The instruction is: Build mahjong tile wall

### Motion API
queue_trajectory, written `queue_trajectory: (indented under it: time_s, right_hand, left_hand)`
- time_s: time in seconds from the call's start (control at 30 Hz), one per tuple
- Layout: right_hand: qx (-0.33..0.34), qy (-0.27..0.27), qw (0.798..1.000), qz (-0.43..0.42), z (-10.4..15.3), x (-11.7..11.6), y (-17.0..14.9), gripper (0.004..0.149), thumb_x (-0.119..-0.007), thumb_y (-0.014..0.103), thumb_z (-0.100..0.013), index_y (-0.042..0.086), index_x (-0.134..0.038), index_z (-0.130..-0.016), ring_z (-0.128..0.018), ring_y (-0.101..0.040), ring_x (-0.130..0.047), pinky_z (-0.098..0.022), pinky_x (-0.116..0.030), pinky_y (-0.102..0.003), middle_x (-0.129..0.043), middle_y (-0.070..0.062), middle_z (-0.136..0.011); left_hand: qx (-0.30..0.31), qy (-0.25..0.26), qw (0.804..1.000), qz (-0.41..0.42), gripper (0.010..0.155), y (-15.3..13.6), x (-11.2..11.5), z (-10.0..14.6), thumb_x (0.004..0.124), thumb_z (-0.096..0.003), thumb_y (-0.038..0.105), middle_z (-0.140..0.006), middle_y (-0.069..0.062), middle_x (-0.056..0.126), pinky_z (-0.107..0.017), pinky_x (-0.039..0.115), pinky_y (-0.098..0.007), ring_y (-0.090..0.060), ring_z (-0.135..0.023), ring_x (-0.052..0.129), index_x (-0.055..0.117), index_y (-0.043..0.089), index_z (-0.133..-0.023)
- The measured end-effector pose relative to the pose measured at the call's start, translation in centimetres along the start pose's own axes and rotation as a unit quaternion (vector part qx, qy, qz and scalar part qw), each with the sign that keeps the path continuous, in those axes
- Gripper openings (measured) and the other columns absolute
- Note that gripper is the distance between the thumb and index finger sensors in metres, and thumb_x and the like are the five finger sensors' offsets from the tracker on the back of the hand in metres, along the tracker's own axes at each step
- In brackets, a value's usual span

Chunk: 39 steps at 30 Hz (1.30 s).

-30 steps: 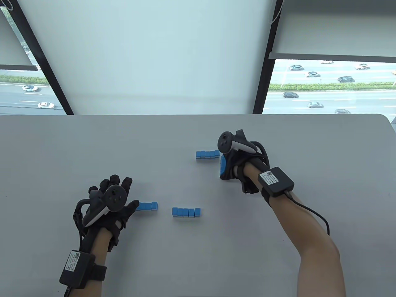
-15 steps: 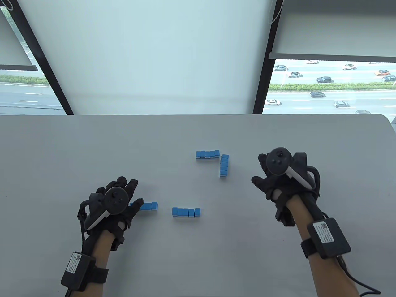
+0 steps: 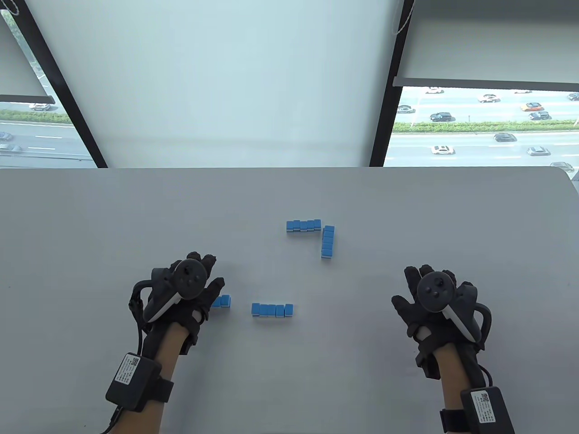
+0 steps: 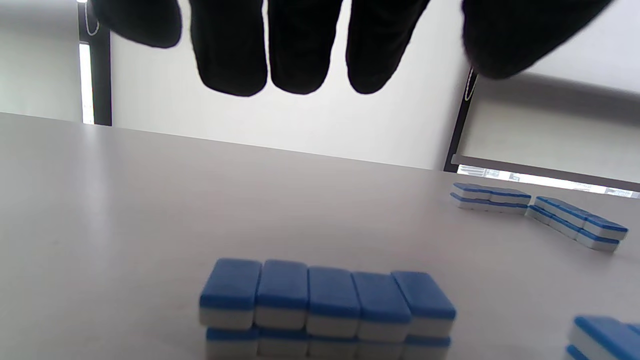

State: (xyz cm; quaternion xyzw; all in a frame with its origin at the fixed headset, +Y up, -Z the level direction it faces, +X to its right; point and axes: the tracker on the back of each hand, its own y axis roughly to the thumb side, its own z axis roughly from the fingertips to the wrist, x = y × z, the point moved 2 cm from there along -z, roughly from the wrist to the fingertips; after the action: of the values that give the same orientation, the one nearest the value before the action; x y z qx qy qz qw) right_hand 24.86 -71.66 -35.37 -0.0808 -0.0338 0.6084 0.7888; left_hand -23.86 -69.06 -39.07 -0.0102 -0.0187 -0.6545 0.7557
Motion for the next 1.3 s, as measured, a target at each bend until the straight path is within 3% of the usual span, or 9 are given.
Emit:
queue_trajectory:
  time_s: [0.2,0.33,0.73,1.3]
  right_hand:
    - [-0.002,0.025,1.000,0.009,-0.5,-1.5,0.1,0.075,-0.078,0.064,-0.040,0.039,-0.051,-0.106,-0.109,-0.046,-0.036,-0.074,-0.023,-0.069,-0.041,0.005,-0.118]
    - [0.002,0.036,0.999,0.010,-0.6,-2.1,0.3,0.075,-0.078,0.064,-0.040,0.040,-0.051,-0.106,-0.109,-0.045,-0.035,-0.074,-0.022,-0.068,-0.039,0.006,-0.119]
    - [-0.005,0.043,0.999,0.010,-0.8,-2.6,0.3,0.075,-0.078,0.064,-0.040,0.040,-0.050,-0.106,-0.109,-0.045,-0.033,-0.074,-0.021,-0.068,-0.037,0.006,-0.119]
    - [-0.011,0.049,0.999,0.007,-0.7,-2.5,0.2,0.080,-0.077,0.064,-0.040,0.036,-0.045,-0.107,-0.109,-0.045,-0.032,-0.074,-0.020,-0.068,-0.034,0.007,-0.119]
  left_hand:
    - [-0.091,-0.109,0.988,0.056,0.078,-0.6,2.6,-0.6,0.069,-0.0435,0.068,-0.117,-0.004,0.055,-0.067,0.055,-0.071,-0.047,-0.100,0.065,0.051,0.032,-0.111]
    - [-0.113,-0.065,0.989,0.072,0.076,-1.9,4.2,-0.6,0.069,-0.0430,0.066,-0.114,-0.006,0.062,-0.063,0.059,-0.072,-0.049,-0.096,0.071,0.058,0.029,-0.108]
    - [-0.136,-0.093,0.975,0.148,0.074,-4.5,5.6,-0.3,0.068,-0.0439,0.065,-0.110,-0.010,0.068,-0.059,0.069,-0.067,-0.047,-0.088,0.081,0.062,0.026,-0.107]
    - [-0.176,-0.148,0.970,0.073,0.089,-1.1,6.6,-0.7,0.077,-0.0423,0.069,-0.116,-0.013,0.047,-0.058,0.071,-0.066,-0.052,-0.092,0.068,0.044,0.026,-0.112]
